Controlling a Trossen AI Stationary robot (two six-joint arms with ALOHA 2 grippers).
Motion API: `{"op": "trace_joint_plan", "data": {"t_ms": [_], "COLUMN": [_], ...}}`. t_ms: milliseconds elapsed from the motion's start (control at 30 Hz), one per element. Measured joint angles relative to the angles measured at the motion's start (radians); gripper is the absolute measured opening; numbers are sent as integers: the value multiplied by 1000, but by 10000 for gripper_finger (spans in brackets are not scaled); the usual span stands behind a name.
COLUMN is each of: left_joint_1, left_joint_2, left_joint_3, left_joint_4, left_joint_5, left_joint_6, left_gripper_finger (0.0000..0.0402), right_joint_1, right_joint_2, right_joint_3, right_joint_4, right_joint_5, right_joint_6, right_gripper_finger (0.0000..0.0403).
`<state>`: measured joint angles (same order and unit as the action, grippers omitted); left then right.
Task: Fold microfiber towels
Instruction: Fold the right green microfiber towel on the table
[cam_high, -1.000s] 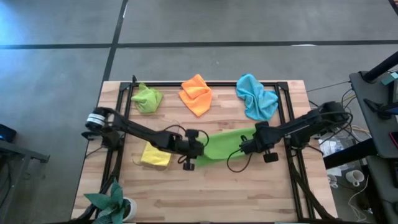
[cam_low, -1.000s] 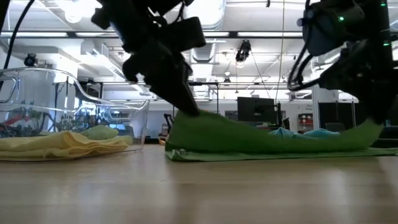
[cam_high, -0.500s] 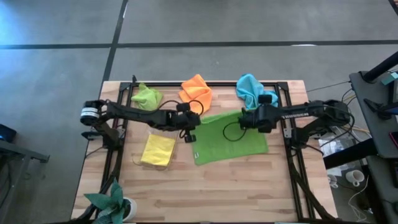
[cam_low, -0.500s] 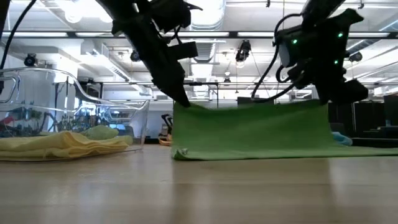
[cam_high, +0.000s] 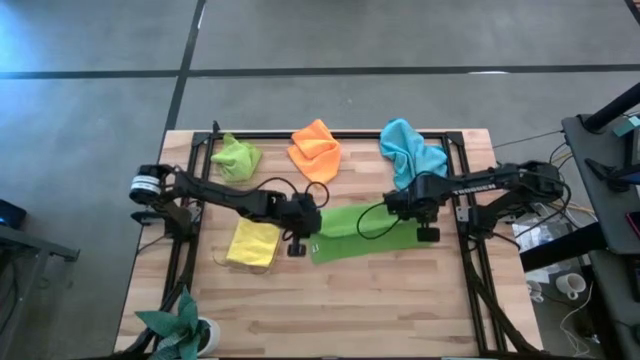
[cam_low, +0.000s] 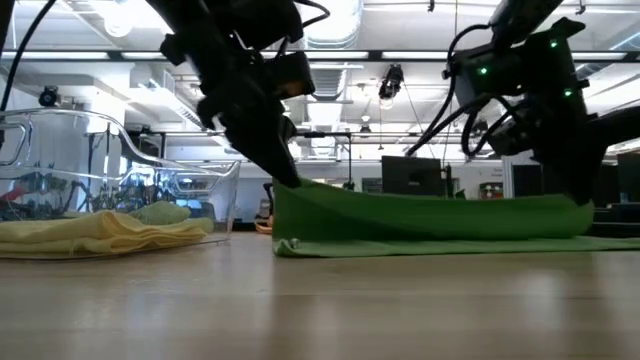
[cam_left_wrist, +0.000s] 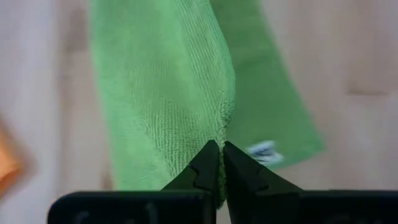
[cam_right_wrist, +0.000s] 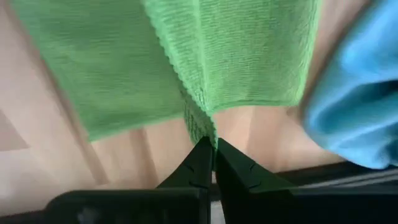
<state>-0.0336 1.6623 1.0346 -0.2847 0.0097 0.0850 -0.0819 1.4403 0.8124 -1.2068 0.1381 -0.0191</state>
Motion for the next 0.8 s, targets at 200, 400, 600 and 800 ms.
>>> {"op": "trace_joint_plan", "data": {"t_ms": [200,400,600,800], "left_joint_1": [-38,-53,-54,-55], "left_joint_2": [55,116,125,125], "left_joint_3": [-11,3,3,3], "left_joint_4": [126,120,119,119], "left_joint_5": [71,70,94,187], "left_joint_6": [-53,-54,-54,-56], "left_gripper_finger": [0,0,0,0], "right_joint_1": [43,53,58,70], "right_joint_2": [2,10,16,41], "right_joint_3": [-30,-30,-30,-31], "right_joint_4": [26,26,30,48], "right_joint_5": [-6,-7,-80,-138], "right_joint_6": [11,11,-5,0], "right_gripper_finger": [9,9,10,29]}}
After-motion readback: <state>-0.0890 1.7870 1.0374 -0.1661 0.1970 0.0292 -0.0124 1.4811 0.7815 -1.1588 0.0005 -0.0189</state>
